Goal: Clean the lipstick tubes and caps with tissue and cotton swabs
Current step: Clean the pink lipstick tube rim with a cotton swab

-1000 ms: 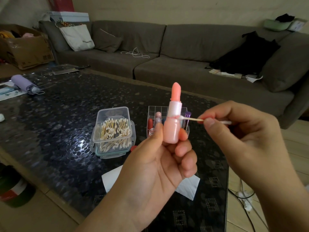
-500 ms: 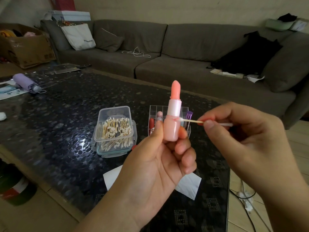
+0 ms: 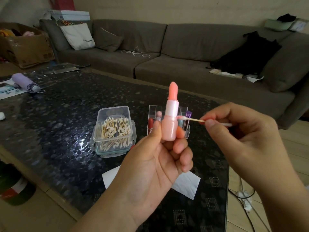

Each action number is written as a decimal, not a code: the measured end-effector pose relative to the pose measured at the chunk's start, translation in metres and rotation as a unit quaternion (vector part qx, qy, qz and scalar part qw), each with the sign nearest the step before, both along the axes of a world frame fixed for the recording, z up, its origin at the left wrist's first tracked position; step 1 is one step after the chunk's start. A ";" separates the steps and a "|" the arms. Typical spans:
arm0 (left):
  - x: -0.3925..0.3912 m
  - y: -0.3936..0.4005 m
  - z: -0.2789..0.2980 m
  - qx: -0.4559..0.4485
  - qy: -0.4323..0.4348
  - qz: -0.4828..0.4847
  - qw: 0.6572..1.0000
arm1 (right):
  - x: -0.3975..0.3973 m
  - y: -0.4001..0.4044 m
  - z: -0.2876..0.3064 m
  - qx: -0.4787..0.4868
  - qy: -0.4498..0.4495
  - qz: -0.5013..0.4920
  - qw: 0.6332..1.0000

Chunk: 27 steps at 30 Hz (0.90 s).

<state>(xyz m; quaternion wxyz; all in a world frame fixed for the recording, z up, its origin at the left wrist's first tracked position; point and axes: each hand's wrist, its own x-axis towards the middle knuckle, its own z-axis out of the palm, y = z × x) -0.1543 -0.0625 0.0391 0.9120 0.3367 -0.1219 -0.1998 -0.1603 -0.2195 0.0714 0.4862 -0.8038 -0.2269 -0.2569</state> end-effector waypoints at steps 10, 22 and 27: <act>0.011 0.004 -0.015 0.200 -0.043 0.175 0.963 | 0.016 -0.025 -0.016 0.227 0.139 -0.100 0.959; 0.064 -0.034 -0.061 0.570 -0.211 0.237 0.758 | 0.031 -0.040 -0.035 0.251 0.330 -0.152 0.897; 0.086 -0.059 -0.086 0.679 -0.237 0.202 0.665 | 0.033 -0.048 -0.033 0.283 0.314 -0.164 0.891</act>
